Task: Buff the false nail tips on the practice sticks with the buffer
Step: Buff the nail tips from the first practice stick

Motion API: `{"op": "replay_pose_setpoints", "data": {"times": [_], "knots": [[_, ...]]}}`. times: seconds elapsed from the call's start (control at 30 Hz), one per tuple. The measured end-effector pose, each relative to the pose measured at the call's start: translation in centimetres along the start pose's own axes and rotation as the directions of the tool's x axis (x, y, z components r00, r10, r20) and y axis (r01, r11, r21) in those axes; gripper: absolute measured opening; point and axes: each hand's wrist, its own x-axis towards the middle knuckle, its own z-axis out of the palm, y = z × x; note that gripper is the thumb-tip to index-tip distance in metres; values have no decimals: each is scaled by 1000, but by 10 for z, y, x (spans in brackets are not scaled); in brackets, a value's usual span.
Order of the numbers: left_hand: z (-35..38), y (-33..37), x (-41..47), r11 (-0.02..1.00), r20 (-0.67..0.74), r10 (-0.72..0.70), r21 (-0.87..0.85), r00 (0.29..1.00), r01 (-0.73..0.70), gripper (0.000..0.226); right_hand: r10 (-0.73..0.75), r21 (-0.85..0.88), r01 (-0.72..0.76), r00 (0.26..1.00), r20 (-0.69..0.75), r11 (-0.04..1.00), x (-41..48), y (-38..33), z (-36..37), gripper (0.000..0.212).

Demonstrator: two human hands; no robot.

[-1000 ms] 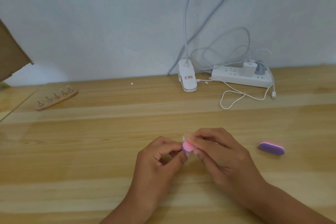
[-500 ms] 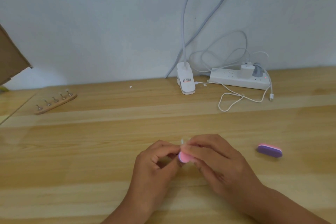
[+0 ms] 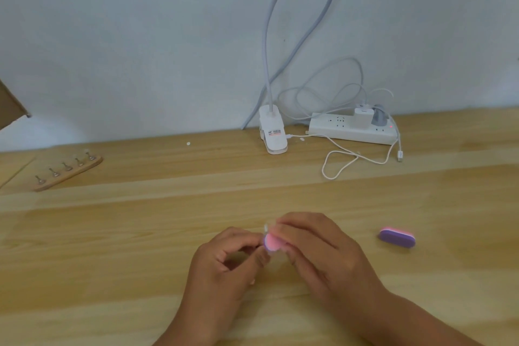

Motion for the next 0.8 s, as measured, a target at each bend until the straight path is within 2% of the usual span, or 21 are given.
{"op": "replay_pose_setpoints", "data": {"times": [0.1,0.23,0.4,0.47,0.57,0.7,0.8], "knots": [[-1,2,0,1000,-5,-1,-3,1000,1,13,-68,22,67,996,62,998,-1,-2,2,25],[0,0,-1,1000,-16,-22,11,1000,22,10,47,-36,-48,999,-15,998,1,-1,1,22],[0,2,-1,1000,0,-1,10,1000,1,11,-79,2,79,995,65,997,-3,-4,1,27],[0,0,0,1000,-6,-16,-7,1000,16,4,-31,-53,33,998,47,998,-1,-1,0,31],[0,1,1,999,-20,-29,-22,999,29,10,51,-83,-53,999,-17,995,3,0,-2,34],[1,3,0,1000,-14,-12,-18,1000,12,15,-114,-58,117,992,47,991,2,-6,0,27],[0,1,0,1000,-21,-3,6,1000,3,14,-40,-88,42,999,26,995,3,-2,-1,26]]}}
